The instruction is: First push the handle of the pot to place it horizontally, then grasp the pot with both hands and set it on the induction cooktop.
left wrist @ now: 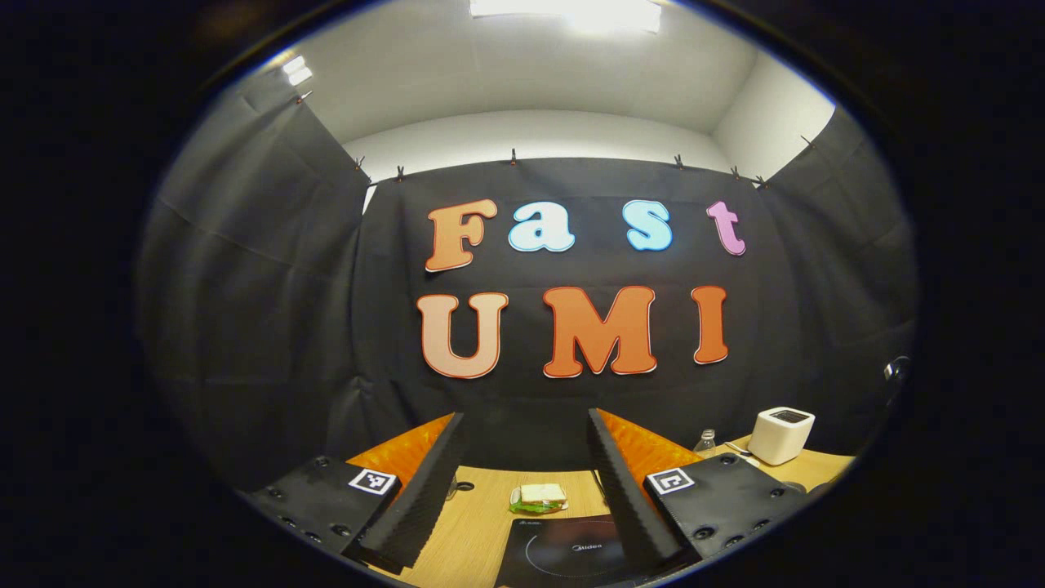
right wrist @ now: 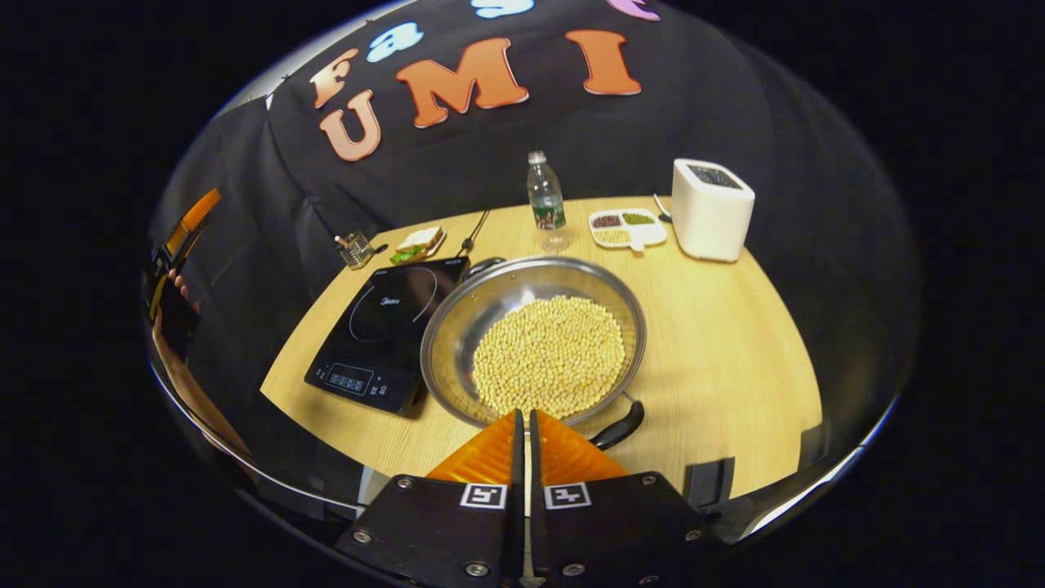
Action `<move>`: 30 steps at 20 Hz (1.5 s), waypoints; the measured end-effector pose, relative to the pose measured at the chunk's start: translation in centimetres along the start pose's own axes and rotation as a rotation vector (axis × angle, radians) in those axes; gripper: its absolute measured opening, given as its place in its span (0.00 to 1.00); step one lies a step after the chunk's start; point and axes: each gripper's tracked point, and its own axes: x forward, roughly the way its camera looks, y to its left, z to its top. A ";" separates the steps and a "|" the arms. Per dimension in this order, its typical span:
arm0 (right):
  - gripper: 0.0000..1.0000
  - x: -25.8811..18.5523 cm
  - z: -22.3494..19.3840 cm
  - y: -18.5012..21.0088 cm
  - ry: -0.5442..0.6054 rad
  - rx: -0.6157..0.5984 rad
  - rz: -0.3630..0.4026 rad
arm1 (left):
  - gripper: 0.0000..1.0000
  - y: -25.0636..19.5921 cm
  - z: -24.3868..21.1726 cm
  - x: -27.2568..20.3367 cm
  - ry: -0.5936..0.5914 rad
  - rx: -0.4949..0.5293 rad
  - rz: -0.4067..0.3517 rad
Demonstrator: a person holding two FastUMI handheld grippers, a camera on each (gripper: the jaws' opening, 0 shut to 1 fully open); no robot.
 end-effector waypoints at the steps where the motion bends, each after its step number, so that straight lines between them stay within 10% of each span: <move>1: 0.00 0.6 -0.9 -0.1 0.033 0.019 0.003 | 0.95 0.1 -0.2 0.1 0.003 -0.001 0.000; 12: 0.00 5.2 -6.4 -0.4 0.282 0.178 0.031 | 0.95 0.5 -2.6 0.8 0.050 0.027 -0.007; 30: 0.00 9.3 -2.8 -7.5 0.316 0.352 -0.109 | 0.99 -1.7 -7.6 3.3 0.192 0.154 -0.054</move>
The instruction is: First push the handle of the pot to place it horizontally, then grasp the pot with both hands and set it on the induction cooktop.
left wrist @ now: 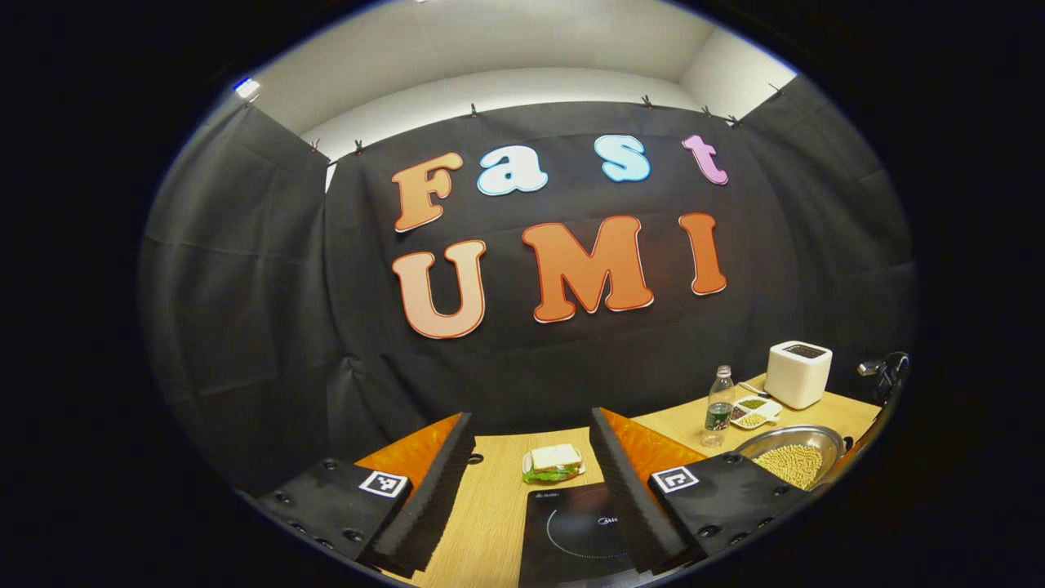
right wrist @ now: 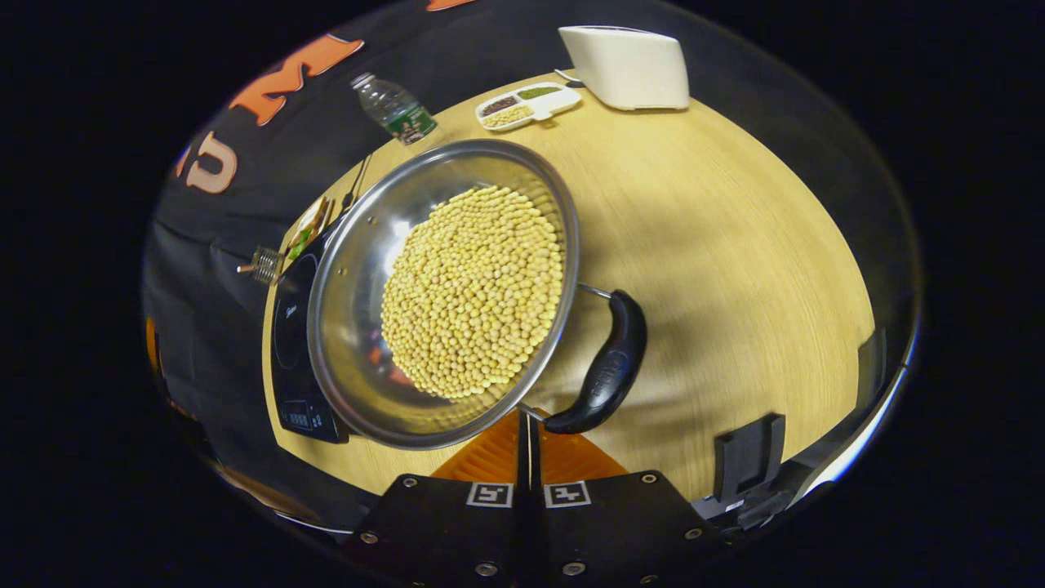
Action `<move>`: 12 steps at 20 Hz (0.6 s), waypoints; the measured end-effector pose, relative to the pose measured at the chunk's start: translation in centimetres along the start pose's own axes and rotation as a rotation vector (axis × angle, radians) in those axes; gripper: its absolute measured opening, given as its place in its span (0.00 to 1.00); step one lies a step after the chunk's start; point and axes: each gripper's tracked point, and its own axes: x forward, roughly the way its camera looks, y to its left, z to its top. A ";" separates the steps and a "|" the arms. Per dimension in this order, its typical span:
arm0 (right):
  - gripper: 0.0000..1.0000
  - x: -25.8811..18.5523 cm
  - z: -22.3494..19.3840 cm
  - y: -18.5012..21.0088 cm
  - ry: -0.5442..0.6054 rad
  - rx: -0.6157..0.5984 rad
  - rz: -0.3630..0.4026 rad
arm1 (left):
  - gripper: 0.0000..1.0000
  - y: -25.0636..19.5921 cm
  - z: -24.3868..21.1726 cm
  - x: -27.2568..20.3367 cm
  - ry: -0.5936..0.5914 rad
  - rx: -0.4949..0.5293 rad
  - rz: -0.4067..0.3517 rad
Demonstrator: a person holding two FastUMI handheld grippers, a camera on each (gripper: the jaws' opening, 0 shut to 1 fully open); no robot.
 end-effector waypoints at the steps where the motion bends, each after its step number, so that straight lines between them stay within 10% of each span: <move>1: 0.00 0.1 0.5 -0.4 -0.008 0.007 -0.005 | 0.96 -0.1 -0.3 0.2 0.007 0.004 -0.003; 12: 0.00 1.2 6.3 -2.8 -0.078 0.081 -0.060 | 0.93 -2.0 -4.4 3.2 0.123 -0.011 -0.060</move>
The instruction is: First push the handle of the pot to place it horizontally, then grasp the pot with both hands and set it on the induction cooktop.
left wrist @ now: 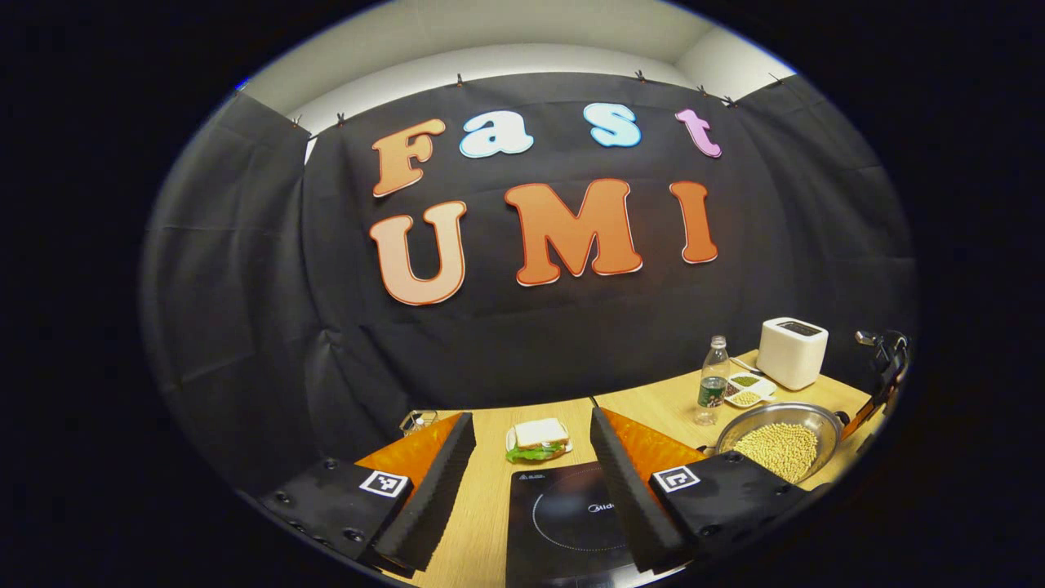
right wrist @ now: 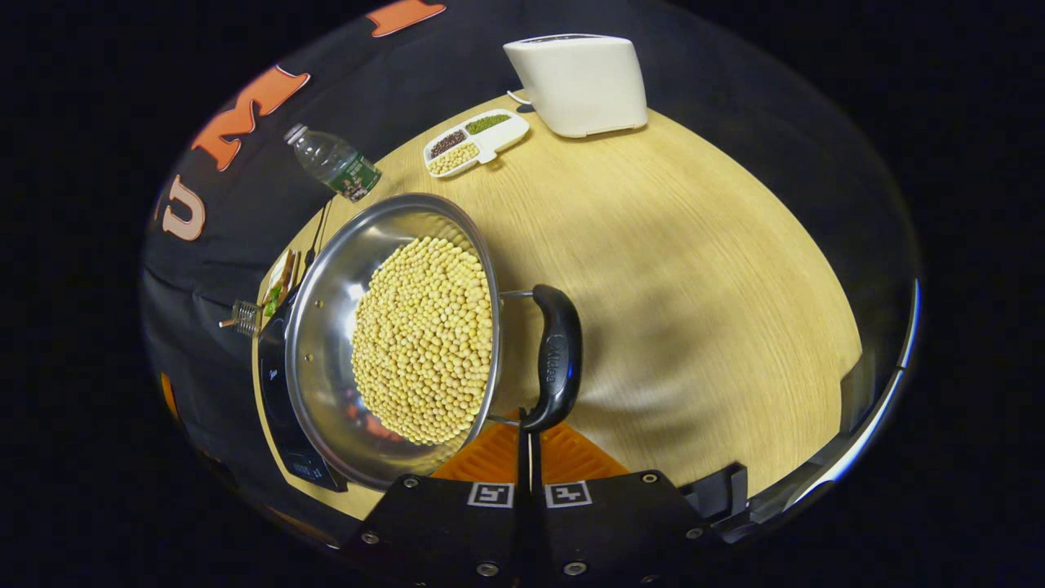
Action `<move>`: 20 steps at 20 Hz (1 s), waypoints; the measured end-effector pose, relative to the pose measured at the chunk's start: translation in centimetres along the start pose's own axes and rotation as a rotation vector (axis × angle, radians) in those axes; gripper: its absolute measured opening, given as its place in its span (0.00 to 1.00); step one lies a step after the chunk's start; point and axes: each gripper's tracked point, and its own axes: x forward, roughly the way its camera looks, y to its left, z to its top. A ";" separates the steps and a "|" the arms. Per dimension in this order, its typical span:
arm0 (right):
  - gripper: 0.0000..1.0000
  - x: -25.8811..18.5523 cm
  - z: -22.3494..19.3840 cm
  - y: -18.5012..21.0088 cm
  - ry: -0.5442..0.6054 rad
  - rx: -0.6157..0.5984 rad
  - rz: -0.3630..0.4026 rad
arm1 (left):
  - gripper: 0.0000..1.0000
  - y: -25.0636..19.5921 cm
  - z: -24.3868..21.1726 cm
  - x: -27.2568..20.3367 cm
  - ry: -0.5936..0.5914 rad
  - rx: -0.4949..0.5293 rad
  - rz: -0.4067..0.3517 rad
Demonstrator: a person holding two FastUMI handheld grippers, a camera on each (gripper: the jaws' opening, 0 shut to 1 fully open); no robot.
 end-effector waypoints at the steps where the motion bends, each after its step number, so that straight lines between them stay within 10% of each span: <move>1: 0.00 0.2 0.6 -0.1 -0.006 -0.003 -0.008 | 0.93 -0.3 -0.4 0.3 0.013 -0.003 -0.008; 20: 0.00 2.0 8.5 0.4 -0.117 0.003 -0.023 | 0.94 -21.2 -14.1 5.4 0.519 -0.113 -0.405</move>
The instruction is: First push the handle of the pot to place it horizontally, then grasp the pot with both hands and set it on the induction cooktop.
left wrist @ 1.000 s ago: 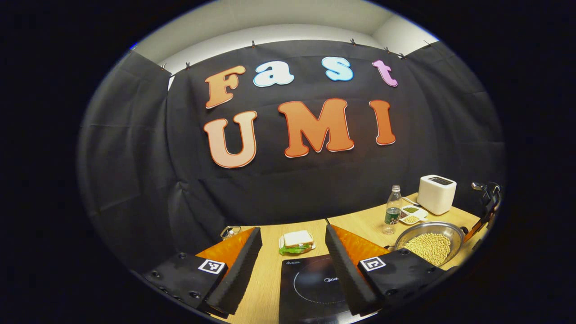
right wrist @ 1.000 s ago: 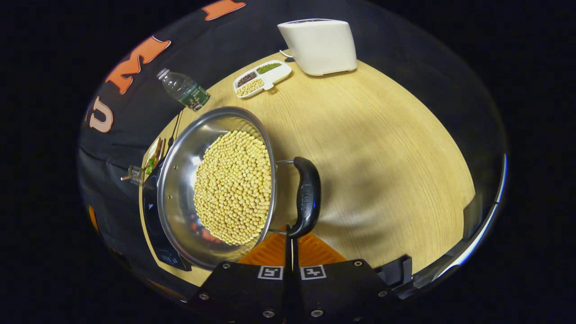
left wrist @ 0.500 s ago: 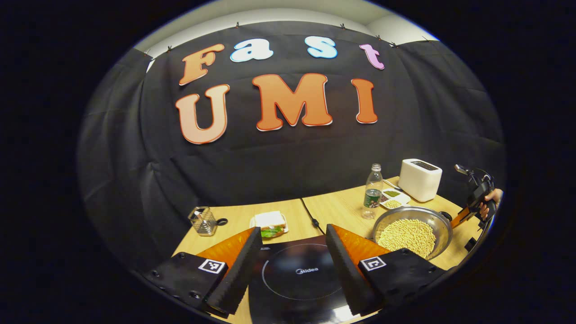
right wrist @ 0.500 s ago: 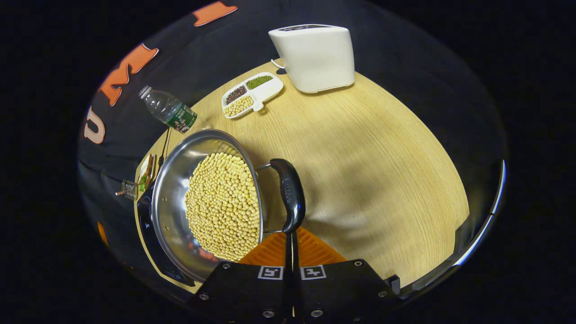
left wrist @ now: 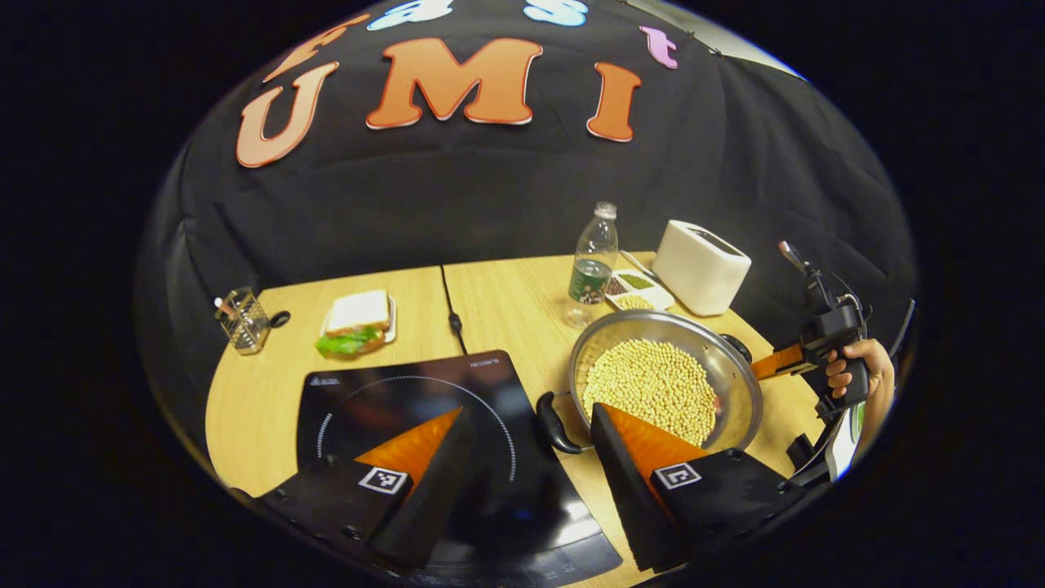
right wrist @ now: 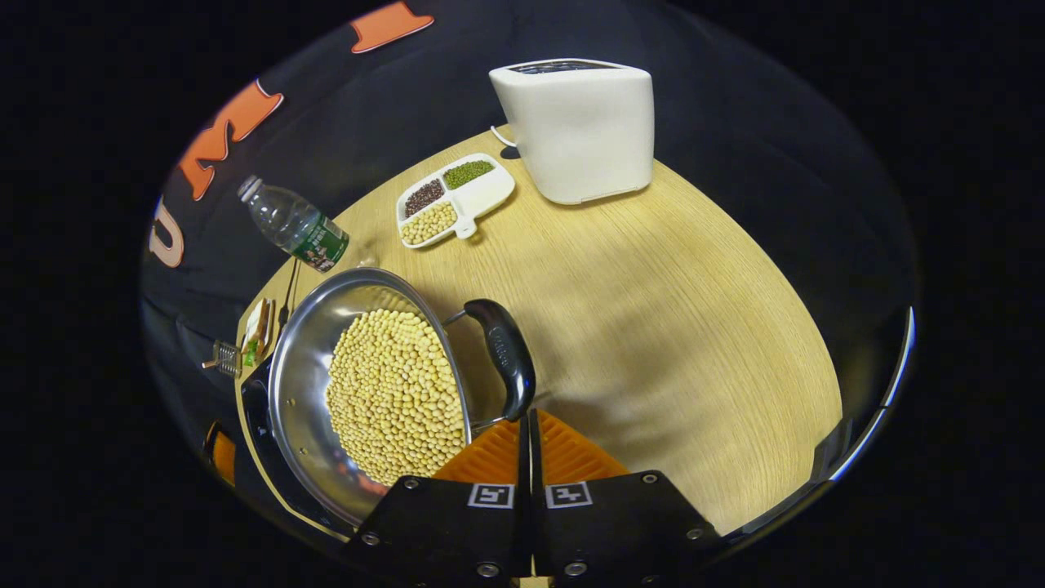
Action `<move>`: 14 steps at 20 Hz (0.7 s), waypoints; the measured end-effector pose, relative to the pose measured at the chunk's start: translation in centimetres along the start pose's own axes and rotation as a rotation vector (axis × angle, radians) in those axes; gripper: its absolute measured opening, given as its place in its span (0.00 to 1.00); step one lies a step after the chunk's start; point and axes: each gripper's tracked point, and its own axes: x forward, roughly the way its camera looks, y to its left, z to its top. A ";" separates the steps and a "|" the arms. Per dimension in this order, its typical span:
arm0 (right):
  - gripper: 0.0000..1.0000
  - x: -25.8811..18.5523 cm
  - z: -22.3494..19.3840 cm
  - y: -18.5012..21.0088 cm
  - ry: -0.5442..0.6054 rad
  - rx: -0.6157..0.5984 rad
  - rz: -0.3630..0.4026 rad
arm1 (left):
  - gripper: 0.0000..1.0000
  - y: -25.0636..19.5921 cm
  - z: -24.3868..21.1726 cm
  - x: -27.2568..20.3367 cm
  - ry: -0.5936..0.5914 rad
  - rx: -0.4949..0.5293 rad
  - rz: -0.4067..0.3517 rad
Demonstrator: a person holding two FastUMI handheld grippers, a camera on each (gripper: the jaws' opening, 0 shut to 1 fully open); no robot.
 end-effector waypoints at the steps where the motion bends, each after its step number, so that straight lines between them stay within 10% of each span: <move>1: 0.00 -0.4 0.1 0.4 -0.010 -0.007 0.021 | 0.95 -0.4 -0.3 0.7 0.025 -0.006 -0.009; 8: 0.25 -3.4 1.8 1.9 -0.098 -0.138 0.055 | 0.95 -1.4 -2.8 4.4 0.192 -0.049 -0.015; 13: 0.62 -3.1 2.5 3.0 -0.146 -0.205 0.033 | 0.94 -2.3 -4.3 5.8 0.266 -0.098 -0.023; 14: 0.51 -2.9 2.5 2.9 -0.147 -0.213 0.027 | 0.94 -2.6 -4.4 6.1 0.268 -0.103 -0.027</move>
